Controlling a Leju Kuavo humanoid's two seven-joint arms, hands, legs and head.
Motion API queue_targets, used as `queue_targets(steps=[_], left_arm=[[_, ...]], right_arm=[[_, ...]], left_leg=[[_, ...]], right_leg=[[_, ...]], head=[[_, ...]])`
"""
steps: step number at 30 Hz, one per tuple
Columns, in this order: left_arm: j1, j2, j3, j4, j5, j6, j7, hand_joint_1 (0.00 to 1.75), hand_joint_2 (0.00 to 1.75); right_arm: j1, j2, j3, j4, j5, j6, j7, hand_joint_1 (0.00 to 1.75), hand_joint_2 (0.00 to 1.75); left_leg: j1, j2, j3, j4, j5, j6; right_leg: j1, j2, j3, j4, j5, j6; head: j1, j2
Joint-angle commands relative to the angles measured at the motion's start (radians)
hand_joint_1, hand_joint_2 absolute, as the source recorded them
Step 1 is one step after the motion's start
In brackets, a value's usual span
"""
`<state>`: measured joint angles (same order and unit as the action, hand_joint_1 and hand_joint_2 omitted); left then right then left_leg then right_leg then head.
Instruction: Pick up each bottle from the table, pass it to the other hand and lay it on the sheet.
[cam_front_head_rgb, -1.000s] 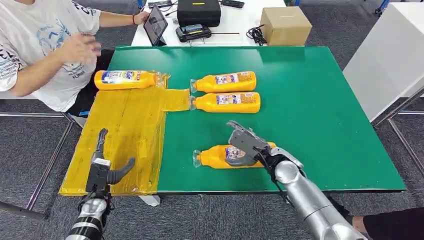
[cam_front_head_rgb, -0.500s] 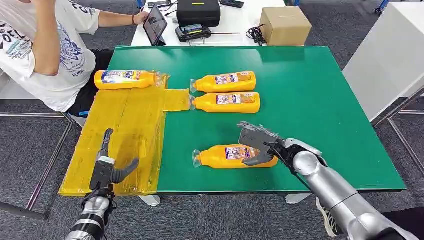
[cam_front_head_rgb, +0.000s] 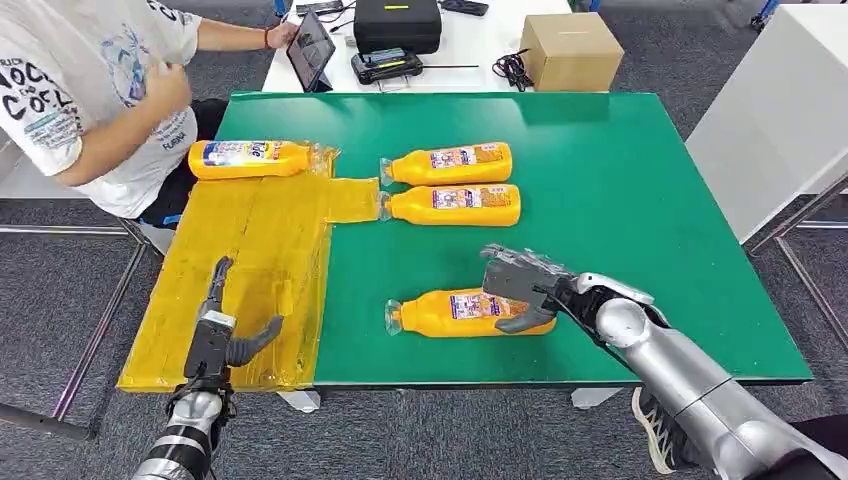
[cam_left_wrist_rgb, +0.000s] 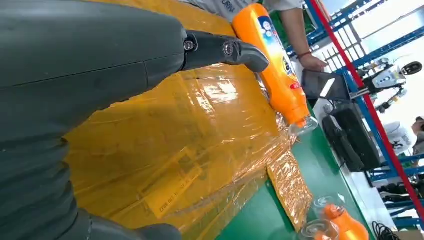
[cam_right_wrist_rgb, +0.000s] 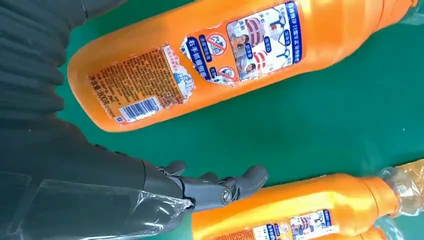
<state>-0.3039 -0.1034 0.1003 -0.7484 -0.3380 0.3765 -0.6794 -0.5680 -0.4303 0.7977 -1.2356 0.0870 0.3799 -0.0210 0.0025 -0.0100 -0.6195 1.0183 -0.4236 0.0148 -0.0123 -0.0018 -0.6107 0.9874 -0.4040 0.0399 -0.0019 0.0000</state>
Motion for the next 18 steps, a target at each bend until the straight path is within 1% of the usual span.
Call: queue_targets(steps=[1,3,8,9,10,11,14,15,17,18], left_arm=[[-0.053,0.010,-0.031,0.096,-0.009,-0.016,-0.019,0.00,1.75],[-0.063,0.008,-0.031,0.109,-0.005,-0.019,-0.019,0.00,1.75],[-0.080,0.002,-0.036,0.130,-0.002,-0.026,-0.019,0.00,1.75],[-0.082,0.002,-0.035,0.134,-0.002,-0.023,-0.019,0.00,1.75],[-0.086,0.001,-0.037,0.140,-0.002,-0.029,-0.019,0.00,1.75],[-0.092,0.000,-0.038,0.149,-0.002,-0.030,-0.019,0.00,1.75],[-0.095,-0.007,-0.040,0.149,0.003,-0.040,-0.019,0.00,1.75],[-0.095,-0.011,-0.043,0.145,0.007,-0.040,-0.019,0.00,1.75],[-0.097,-0.016,-0.040,0.146,0.014,-0.044,-0.019,0.00,1.75],[-0.098,-0.018,-0.041,0.145,0.018,-0.045,-0.019,0.00,1.75]], right_arm=[[-0.061,-0.052,0.124,-0.001,-0.016,0.009,0.020,0.00,1.75],[-0.066,-0.061,0.155,-0.002,-0.012,0.012,0.027,0.00,1.75],[-0.058,-0.038,0.188,0.048,-0.003,-0.016,0.031,0.00,1.75],[-0.059,-0.034,0.192,0.055,-0.002,-0.018,0.030,0.00,1.75],[-0.062,-0.024,0.205,0.063,0.006,-0.017,0.030,0.00,1.75],[-0.068,-0.008,0.215,0.087,0.010,-0.021,0.030,0.00,1.75],[-0.076,0.010,0.236,0.110,0.026,-0.024,0.029,0.00,1.75],[-0.087,0.012,0.253,0.117,0.038,-0.025,0.032,0.00,1.75],[-0.091,0.013,0.259,0.121,0.047,-0.029,0.037,0.00,1.75],[-0.098,0.015,0.270,0.126,0.065,-0.033,0.047,0.00,1.75]], left_leg=[[0.000,0.001,0.003,0.000,-0.001,-0.001],[0.000,0.000,0.004,0.000,-0.001,-0.001],[0.000,0.002,0.005,0.000,-0.002,-0.001],[0.000,0.001,0.003,-0.001,-0.001,-0.001],[0.000,0.001,0.006,0.000,-0.002,-0.001],[0.000,0.001,0.003,-0.001,-0.001,-0.001],[0.001,0.003,0.008,-0.001,-0.003,-0.001],[0.000,0.002,0.004,-0.001,-0.001,-0.001],[0.000,0.003,0.006,0.000,-0.002,-0.001],[0.000,0.002,0.003,0.000,-0.001,-0.001]], right_leg=[[0.000,0.000,0.003,0.000,-0.001,-0.001],[0.000,-0.001,0.004,0.000,-0.002,-0.001],[0.000,0.001,0.005,-0.001,-0.002,-0.002],[0.000,0.001,0.003,0.000,-0.001,-0.001],[0.001,0.000,0.006,0.000,-0.002,-0.002],[0.000,0.000,0.003,0.000,-0.001,-0.001],[0.001,0.002,0.007,-0.001,-0.002,-0.002],[0.000,0.001,0.004,-0.001,-0.001,-0.001],[0.001,0.003,0.005,-0.001,-0.001,-0.002],[0.000,0.001,0.003,0.000,-0.001,-0.001]], head=[[0.000,0.000],[0.000,0.000],[0.000,0.000],[0.000,0.000],[0.000,0.000],[0.000,0.000],[0.000,0.000],[0.000,0.000],[0.000,0.000],[0.000,0.000]])
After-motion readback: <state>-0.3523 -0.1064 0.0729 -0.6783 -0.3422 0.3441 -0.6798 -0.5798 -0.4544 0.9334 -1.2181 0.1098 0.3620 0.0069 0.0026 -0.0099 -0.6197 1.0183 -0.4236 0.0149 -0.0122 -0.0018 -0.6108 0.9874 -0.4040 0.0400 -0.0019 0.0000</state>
